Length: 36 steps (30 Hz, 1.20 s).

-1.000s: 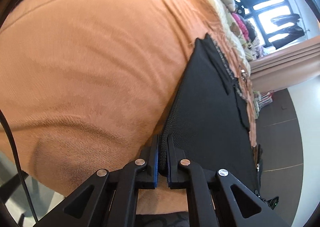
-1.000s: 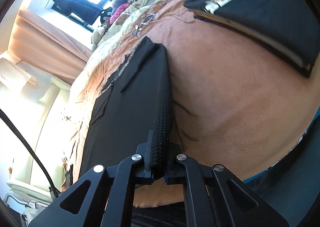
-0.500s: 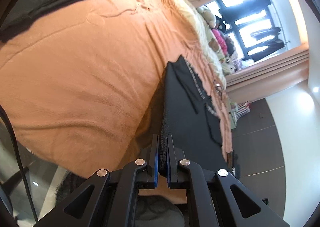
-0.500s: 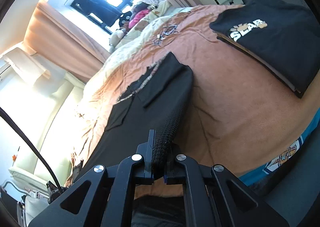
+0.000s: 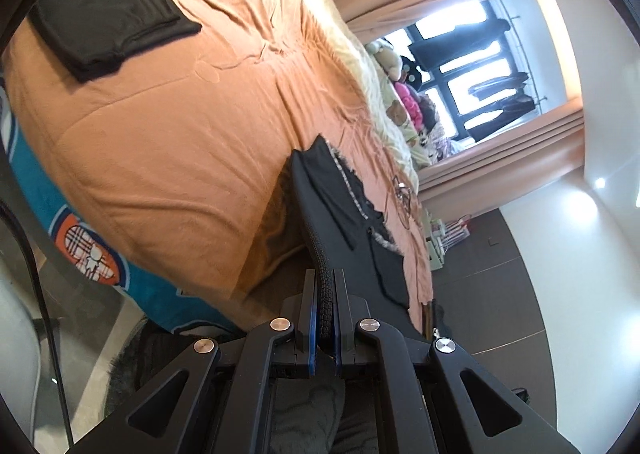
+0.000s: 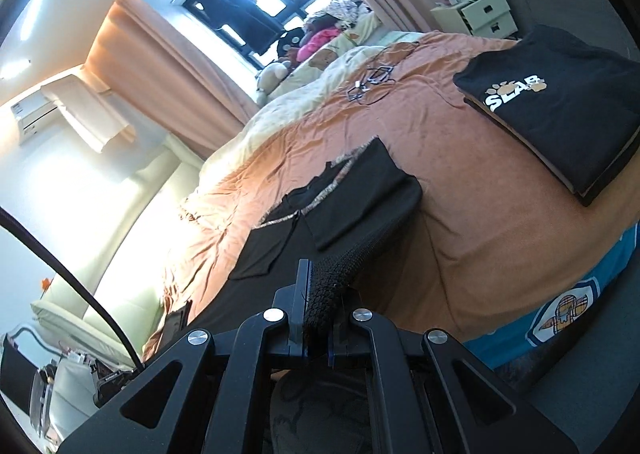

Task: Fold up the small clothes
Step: 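Lift the hem end with both tools and fold it toward the collar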

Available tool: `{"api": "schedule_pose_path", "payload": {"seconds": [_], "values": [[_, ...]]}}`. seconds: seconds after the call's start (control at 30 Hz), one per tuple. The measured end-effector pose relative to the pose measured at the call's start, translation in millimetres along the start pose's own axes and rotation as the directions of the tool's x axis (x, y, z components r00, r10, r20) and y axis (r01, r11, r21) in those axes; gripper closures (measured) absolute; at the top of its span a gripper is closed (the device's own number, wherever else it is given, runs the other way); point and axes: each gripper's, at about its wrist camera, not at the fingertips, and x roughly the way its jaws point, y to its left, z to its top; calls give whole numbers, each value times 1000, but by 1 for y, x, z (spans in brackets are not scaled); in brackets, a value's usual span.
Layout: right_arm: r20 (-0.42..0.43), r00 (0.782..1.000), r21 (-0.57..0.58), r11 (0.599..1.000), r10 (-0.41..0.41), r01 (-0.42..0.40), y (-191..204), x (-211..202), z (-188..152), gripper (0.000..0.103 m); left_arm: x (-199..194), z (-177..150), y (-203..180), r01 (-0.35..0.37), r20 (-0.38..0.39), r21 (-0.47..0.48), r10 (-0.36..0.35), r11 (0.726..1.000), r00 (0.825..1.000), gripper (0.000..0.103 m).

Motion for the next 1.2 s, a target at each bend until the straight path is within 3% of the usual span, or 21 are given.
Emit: {"api": "schedule_pose_path", "payload": {"seconds": [0.33, 0.5, 0.8, 1.2], "values": [[25, 999, -20, 999, 42, -42, -8, -32, -8, 101, -52, -16, -13, 55, 52, 15, -56, 998, 997, 98], [43, 997, -28, 998, 58, -57, -16, -36, -3, 101, -59, -11, -27, 79, 71, 39, -82, 996, 994, 98], [19, 999, -19, 999, 42, -42, -26, 6, 22, 101, -26, 19, -35, 56, 74, 18, -57, 998, 996, 98], [-45, 999, -5, 1000, 3, -3, -36, 89, 74, 101, 51, 73, -52, -42, 46, 21, 41, 999, 998, 98]]}}
